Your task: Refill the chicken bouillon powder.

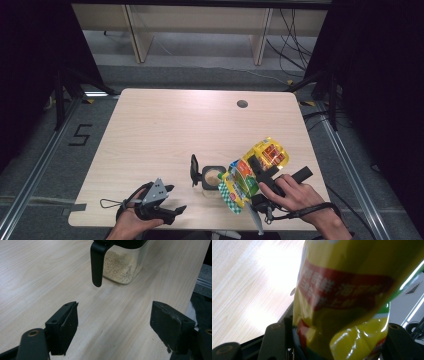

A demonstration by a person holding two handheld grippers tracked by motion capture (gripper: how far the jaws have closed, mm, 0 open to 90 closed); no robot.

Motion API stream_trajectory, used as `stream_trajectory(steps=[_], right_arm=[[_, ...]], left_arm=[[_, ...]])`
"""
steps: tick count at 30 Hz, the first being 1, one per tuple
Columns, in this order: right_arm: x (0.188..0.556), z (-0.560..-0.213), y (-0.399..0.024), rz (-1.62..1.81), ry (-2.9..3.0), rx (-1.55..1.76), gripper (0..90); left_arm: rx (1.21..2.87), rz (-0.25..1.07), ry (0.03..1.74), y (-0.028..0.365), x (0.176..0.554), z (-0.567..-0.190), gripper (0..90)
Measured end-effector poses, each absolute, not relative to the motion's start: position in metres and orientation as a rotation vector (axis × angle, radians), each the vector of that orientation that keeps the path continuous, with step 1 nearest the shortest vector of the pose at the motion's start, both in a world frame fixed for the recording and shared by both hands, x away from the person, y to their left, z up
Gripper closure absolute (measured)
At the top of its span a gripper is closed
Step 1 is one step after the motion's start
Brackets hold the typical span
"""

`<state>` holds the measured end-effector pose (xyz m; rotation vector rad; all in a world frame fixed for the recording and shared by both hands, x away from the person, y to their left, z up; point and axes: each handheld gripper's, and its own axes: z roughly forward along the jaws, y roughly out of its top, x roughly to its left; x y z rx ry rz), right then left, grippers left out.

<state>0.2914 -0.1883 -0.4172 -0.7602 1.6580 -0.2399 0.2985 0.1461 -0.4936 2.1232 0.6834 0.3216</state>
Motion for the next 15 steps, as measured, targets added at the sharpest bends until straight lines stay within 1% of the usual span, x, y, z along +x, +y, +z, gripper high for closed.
stream_trajectory(steps=[15], right_arm=[[0.2912,-0.4185,-0.1885,-0.246,1.659,-0.763,46.7]], left_arm=[[2.125,0.323,0.683,0.1462,0.2986,-0.4936,22.1]])
